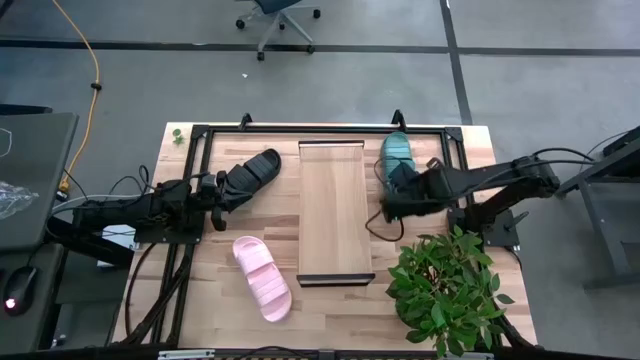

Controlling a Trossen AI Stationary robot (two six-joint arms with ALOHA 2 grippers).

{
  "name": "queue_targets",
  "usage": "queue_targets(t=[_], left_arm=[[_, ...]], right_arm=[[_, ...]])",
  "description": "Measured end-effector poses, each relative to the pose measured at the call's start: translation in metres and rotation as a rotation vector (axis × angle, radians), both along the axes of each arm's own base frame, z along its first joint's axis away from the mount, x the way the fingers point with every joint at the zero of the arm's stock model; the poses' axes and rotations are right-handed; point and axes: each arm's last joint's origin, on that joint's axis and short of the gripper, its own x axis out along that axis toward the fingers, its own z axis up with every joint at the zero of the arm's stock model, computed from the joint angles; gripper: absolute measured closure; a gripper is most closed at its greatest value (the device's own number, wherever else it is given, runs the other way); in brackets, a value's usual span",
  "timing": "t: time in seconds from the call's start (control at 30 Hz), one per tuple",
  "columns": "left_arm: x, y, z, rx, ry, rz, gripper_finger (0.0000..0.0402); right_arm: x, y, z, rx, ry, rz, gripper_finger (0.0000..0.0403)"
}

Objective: Pick and place slippers onto the shelf
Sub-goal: Put the green pair of slippers on the shelf

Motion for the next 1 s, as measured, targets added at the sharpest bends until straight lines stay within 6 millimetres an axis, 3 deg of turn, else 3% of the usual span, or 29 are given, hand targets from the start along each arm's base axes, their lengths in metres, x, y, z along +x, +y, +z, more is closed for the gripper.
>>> queue_targets(t=[0.2,0.5,0.7,1.0], left_arm=[[0.0,0.0,0.0,-0.003,0.001,-0.012,0.0401],[0.0,0.0,0.0,-0.004,0.001,-0.012,0.0401],[0.0,0.0,0.0,-0.029,-0.006,-0.012,0.0401],[0.0,-0.001,0.0,0.007,0.005,-0.026,0.0401]], right_arm=[[-0.003,0.011,-0.017,-0.02,0.002,-0.03,0.0403],[-0.035,0.008,-0.066,-0.001,0.048,-0.245,0.0403],[-0.042,0.005,-0.065,-0.108,-0.05,-0.255,0.0403],[-0.035,0.003,-0.067,-0.124,0.077,-0.044,0.0403]])
